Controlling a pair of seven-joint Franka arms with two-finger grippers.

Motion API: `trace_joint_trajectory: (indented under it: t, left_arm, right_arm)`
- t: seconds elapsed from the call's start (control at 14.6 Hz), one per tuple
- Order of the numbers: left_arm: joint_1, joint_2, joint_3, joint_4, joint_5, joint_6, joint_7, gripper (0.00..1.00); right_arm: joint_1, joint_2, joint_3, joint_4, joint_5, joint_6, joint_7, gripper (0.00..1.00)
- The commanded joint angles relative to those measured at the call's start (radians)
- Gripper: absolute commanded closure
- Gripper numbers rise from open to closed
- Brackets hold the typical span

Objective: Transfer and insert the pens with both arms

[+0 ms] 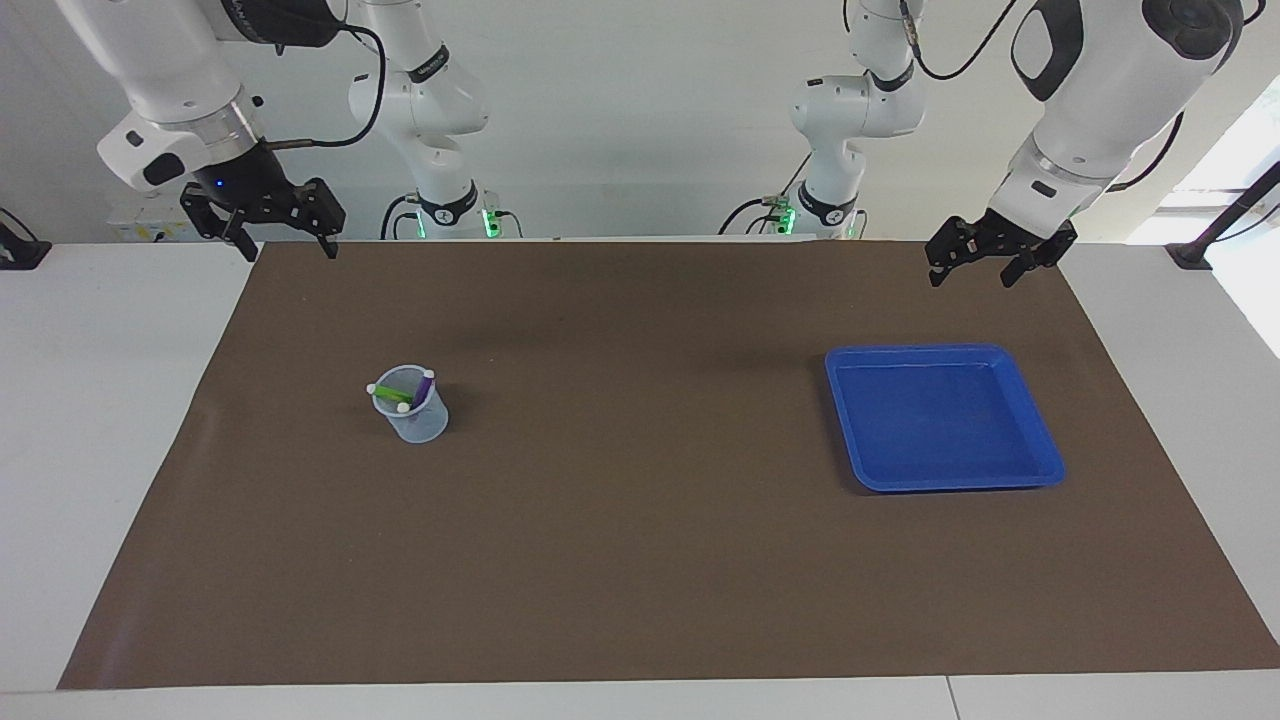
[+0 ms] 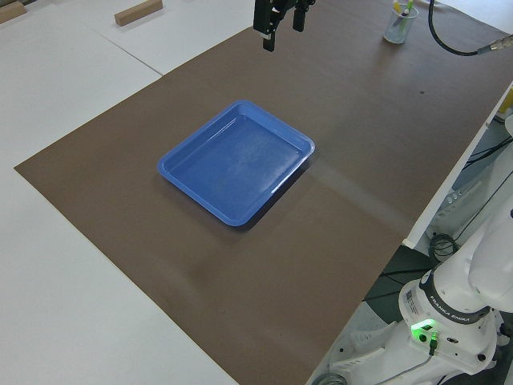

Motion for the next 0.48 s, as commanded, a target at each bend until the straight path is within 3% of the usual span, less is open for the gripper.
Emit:
trace_joint_trajectory:
  t: [0.0, 0.41]
  left_arm:
    - [0.011, 0.011, -0.006, 0.026, 0.002, -0.025, -0.005, 0.0]
    - [0.011, 0.01, -0.006, 0.025, 0.001, -0.022, -0.005, 0.0]
  right_arm:
    - [-0.003, 0.001, 0.003, 0.006, 0.021, 0.007, 0.036, 0.0]
    - [-0.003, 0.006, 0.003, 0.008, 0.019, 0.007, 0.036, 0.0]
